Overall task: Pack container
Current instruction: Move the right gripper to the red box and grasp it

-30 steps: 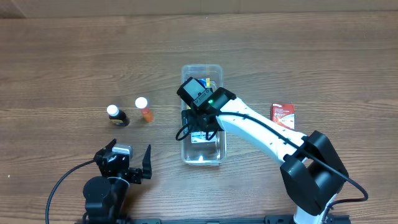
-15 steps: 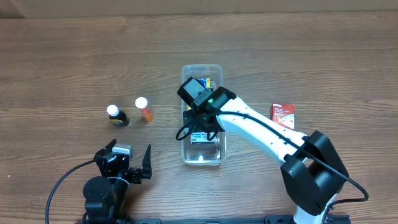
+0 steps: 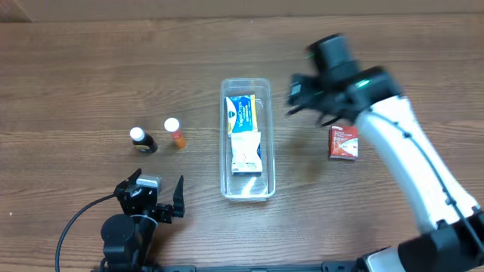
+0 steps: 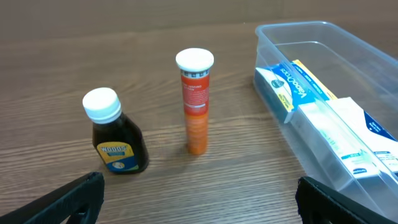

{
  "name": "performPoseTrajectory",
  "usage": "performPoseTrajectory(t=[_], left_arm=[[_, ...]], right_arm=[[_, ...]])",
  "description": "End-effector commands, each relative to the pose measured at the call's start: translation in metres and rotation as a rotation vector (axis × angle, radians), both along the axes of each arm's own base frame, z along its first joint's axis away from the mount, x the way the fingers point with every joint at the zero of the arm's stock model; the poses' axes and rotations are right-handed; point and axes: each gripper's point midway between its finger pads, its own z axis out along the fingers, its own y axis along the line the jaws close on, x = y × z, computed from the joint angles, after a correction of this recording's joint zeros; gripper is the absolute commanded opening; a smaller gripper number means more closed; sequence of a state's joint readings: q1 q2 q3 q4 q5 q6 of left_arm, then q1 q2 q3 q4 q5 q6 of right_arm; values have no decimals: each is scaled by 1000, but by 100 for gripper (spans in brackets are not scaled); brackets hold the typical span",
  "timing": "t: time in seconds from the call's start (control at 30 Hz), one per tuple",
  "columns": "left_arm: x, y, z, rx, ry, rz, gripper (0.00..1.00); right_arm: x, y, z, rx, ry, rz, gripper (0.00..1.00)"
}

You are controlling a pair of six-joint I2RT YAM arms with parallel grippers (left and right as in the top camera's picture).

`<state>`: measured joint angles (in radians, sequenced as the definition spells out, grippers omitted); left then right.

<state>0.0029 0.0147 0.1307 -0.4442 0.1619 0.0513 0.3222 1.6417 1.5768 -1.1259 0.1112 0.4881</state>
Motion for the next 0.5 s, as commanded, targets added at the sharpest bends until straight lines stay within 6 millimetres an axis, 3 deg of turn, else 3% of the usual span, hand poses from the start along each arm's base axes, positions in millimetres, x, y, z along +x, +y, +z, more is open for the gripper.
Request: performPoseTrajectory(t=[0.0, 0.17, 0.33, 0.47], left_arm=[[0, 0, 1, -16, -7, 3, 100], [0, 0, 1, -16, -7, 3, 100], [0, 0, 1, -16, -7, 3, 100], [0, 0, 1, -16, -7, 3, 100]], right_arm=[[3, -66, -34, -43, 110, -36, 100], [-7, -103, -78, -44, 235, -60, 100], [-16, -98, -122, -61, 317, -12, 100], [-20, -97, -141, -57, 320, -40, 100]])
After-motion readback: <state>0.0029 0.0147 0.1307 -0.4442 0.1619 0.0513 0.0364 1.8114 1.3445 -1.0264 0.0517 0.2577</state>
